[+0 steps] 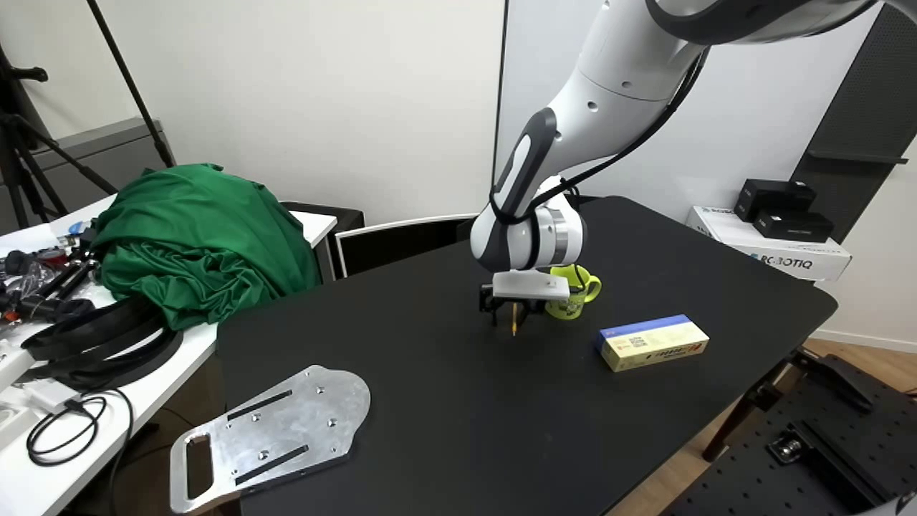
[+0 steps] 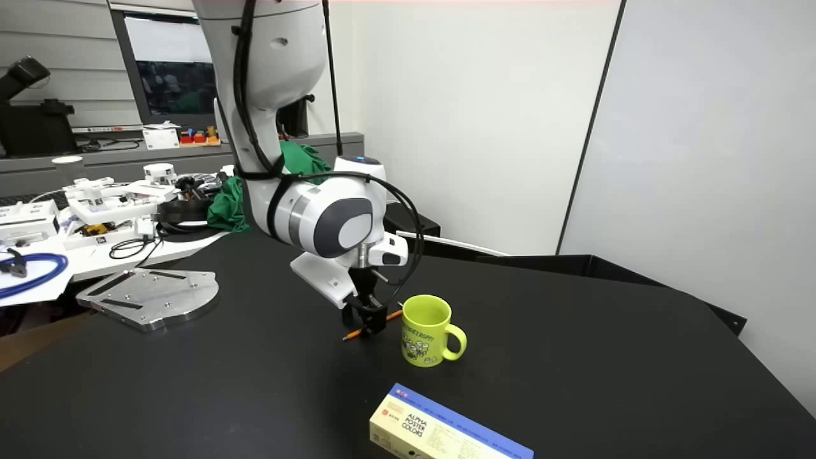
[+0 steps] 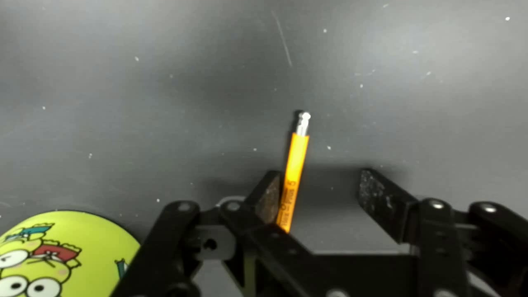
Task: Place the orange tool in the mug
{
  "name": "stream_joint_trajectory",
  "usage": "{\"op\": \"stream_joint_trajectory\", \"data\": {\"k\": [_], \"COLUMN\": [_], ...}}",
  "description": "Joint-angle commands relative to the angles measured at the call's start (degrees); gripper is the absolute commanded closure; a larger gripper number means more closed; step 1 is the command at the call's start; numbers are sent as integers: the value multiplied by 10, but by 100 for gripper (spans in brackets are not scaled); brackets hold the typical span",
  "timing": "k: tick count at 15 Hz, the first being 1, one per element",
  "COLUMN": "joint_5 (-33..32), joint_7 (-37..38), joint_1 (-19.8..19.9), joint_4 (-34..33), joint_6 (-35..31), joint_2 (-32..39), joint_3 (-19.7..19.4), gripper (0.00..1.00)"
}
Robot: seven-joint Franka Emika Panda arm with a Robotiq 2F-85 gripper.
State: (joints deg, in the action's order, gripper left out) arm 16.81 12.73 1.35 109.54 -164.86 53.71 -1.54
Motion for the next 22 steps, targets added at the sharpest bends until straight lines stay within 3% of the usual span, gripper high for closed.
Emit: {"op": "stream_joint_trajectory", "data": {"k": [1, 5, 11, 16, 22], "joint_5": [-4, -1, 1, 3, 4], "joint_7": [30, 38, 47, 61, 90], "joint_1": [-15, -16, -19, -24, -11], "joint_4": [-14, -12, -4, 14, 31], "joint_6": [-3, 3, 13, 37, 144], "joint_2": [8, 0, -31, -99, -196], "joint_3": [-13, -16, -12, -14, -30], "gripper": [74, 99, 96, 96, 96]}}
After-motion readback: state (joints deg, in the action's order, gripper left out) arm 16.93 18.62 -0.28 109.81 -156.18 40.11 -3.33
